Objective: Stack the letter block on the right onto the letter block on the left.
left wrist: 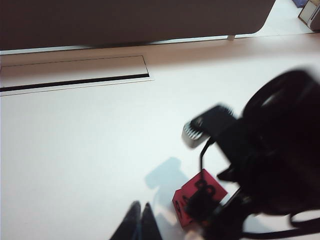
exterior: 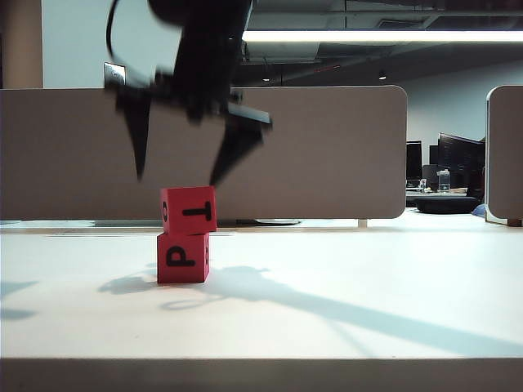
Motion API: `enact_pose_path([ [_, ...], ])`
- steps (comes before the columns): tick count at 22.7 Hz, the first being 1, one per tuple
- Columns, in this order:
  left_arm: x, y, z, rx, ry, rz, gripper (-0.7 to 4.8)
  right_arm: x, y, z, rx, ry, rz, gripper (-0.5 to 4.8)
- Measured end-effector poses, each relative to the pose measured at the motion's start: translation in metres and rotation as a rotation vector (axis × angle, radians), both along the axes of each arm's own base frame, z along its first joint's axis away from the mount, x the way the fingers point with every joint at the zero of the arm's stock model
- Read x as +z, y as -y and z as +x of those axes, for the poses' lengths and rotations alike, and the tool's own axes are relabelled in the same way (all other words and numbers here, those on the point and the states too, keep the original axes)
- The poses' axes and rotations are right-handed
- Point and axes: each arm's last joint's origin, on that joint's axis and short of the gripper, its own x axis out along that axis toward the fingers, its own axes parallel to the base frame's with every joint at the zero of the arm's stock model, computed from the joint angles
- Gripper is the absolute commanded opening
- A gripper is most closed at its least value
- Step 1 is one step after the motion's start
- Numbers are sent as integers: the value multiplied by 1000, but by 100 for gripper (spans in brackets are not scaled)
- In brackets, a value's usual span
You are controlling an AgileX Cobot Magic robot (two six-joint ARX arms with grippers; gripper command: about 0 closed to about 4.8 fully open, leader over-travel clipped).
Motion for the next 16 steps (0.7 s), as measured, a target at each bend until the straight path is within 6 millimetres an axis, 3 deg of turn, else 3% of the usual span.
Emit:
enact_pose_path([
  [2, 0, 0, 0, 7, 6, 18, -5, 31, 7, -2, 54, 75, 3, 479],
  [3, 0, 0, 0, 6, 11, 31, -6, 44, 11, -4, 59, 112, -3, 377],
  [4, 0, -1, 0, 6, 20, 55, -6, 64, 23, -6, 38, 156, -32, 177],
  [6, 1, -1, 1, -4, 34, 82, -6, 72, 46, -5, 2, 139, -122, 38],
  [8, 1, -1, -1, -18, 48, 111, -5, 82, 69, -7, -45, 144, -210, -9],
  [10, 2, -2, -2, -22, 53, 119, -6, 104, 86, -17, -55, 200, -232, -8],
  [12, 3, -2, -4, -23, 62, 119, -6, 137, 104, -36, -87, 293, -202, -8],
  [13, 4, -3, -7, -22, 70, 117, -6, 165, 122, -54, -109, 372, -146, -8],
  [16, 2, -5, -11, -25, 80, 123, -6, 197, 147, -82, -141, 458, -82, -8],
])
